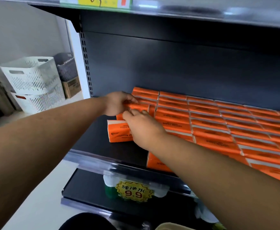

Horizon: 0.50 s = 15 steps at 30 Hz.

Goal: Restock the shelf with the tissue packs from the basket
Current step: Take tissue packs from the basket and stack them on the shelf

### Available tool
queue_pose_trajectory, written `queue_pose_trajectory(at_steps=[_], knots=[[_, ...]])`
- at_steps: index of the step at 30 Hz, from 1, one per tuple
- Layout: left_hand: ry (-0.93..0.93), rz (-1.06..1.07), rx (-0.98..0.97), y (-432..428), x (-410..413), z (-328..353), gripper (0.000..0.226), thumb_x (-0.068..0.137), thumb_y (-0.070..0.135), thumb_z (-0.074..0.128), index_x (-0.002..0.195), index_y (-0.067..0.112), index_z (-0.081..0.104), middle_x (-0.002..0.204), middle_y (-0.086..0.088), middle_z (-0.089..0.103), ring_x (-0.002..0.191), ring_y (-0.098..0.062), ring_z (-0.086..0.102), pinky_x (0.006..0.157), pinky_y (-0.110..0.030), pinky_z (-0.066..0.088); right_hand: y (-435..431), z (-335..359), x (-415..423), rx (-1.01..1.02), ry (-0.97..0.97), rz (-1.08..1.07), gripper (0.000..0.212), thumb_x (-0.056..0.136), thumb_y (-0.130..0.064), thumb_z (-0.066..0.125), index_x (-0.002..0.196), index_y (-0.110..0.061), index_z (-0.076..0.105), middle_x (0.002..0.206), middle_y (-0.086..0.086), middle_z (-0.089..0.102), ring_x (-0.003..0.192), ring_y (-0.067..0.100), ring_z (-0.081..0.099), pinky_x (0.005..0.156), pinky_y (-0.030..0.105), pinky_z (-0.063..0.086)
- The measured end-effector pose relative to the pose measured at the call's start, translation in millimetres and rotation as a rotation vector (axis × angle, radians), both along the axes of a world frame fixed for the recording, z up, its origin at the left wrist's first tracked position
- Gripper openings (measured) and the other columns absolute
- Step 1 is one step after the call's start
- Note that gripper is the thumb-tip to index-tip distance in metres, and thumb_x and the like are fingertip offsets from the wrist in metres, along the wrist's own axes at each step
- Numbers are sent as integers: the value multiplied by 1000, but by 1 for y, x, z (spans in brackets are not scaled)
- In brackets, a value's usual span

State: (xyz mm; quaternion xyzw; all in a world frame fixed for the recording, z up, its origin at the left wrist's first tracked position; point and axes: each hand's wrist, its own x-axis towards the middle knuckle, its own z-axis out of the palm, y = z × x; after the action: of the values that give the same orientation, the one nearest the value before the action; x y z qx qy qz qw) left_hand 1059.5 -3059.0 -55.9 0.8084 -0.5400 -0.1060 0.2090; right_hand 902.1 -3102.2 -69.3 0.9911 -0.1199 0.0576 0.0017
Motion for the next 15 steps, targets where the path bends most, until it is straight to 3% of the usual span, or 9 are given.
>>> queue_pose_trajectory(at_steps=[4, 6, 11, 13, 15], knots=[[112, 53, -87, -4, 0, -9, 37, 86, -6, 53, 115, 13, 66, 110, 0, 64, 97, -9, 57, 76, -7, 42, -7, 2, 3, -115, -26, -108, 42, 91, -13, 59, 130, -20, 44, 135, 3, 50, 127, 30, 43, 106, 50, 28], [232, 77, -147, -1, 0, -14, 33, 83, -7, 62, 111, 11, 66, 105, -2, 66, 95, -11, 58, 73, -3, 43, -10, 3, 5, -116, -29, -149, 43, 90, -16, 61, 130, -21, 46, 136, 3, 49, 128, 30, 41, 105, 51, 27], [662, 181, -357, 14, -2, -24, 40, 83, -2, 64, 121, 10, 58, 110, -4, 63, 95, -11, 62, 81, -21, 48, -19, 2, 5, -127, -56, -180, 44, 84, -22, 68, 125, -23, 53, 144, 4, 30, 135, 30, 23, 107, 54, 23], [832, 250, -418, 23, -4, -27, 61, 68, 8, 64, 126, 17, 51, 117, -4, 59, 98, -15, 61, 78, -25, 47, -24, 2, 5, -87, -43, -195, 48, 85, -24, 68, 129, -23, 51, 149, 4, 27, 137, 29, 22, 106, 52, 25], [958, 273, -411, 31, -6, -35, 82, 52, 9, 58, 132, 23, 43, 117, -5, 57, 97, -17, 60, 76, -28, 46, -28, 3, 5, -38, -19, -208, 50, 87, -31, 66, 132, -23, 46, 145, 4, 36, 135, 28, 30, 105, 51, 29]])
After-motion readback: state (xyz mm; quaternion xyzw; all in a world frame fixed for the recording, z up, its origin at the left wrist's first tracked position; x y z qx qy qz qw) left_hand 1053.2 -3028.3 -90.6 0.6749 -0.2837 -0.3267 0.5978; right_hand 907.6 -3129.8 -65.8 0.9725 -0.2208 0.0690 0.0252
